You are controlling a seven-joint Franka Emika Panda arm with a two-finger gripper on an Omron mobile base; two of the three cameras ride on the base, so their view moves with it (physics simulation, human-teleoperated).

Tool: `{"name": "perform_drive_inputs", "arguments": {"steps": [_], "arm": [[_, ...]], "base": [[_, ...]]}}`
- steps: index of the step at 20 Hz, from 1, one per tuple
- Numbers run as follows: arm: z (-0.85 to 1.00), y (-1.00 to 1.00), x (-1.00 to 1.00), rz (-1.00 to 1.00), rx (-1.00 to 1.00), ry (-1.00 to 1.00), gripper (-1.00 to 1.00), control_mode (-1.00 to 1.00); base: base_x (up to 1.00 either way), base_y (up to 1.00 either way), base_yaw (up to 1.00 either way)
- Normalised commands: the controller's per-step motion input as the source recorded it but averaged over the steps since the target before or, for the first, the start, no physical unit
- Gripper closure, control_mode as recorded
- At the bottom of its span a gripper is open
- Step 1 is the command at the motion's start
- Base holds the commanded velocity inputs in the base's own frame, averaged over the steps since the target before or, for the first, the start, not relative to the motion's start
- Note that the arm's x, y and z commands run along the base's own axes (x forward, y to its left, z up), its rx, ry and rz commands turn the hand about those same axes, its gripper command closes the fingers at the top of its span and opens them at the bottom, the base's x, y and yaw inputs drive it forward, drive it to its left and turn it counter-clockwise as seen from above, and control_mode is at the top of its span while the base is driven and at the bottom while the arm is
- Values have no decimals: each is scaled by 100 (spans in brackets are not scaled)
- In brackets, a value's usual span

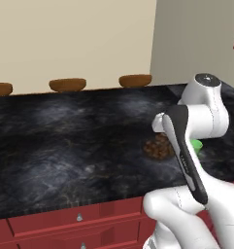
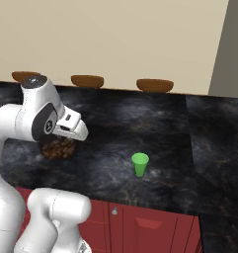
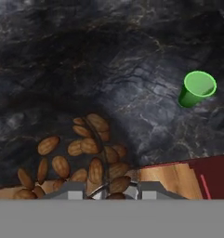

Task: Pick the cup and jar and place them in the sink. Then turn on the water.

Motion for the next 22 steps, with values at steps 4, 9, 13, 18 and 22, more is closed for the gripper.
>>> {"name": "perform_drive_inputs", "arguments": {"steps": [4,9,13,18,22], "arm": [[4,-20,-81,-14,0,-13,100,-100],[1,-3,-79,-14,0,-12,100,-100],[0,0,-79,-15,0,-18,100,-100],[2,0,-65,-14,0,-8,100,-100],[3,0,-48,-5,0,-3,100,-100]], "base": [[0,0,0],[0,0,0],[0,0,0],[0,0,0],[0,0,0]]}}
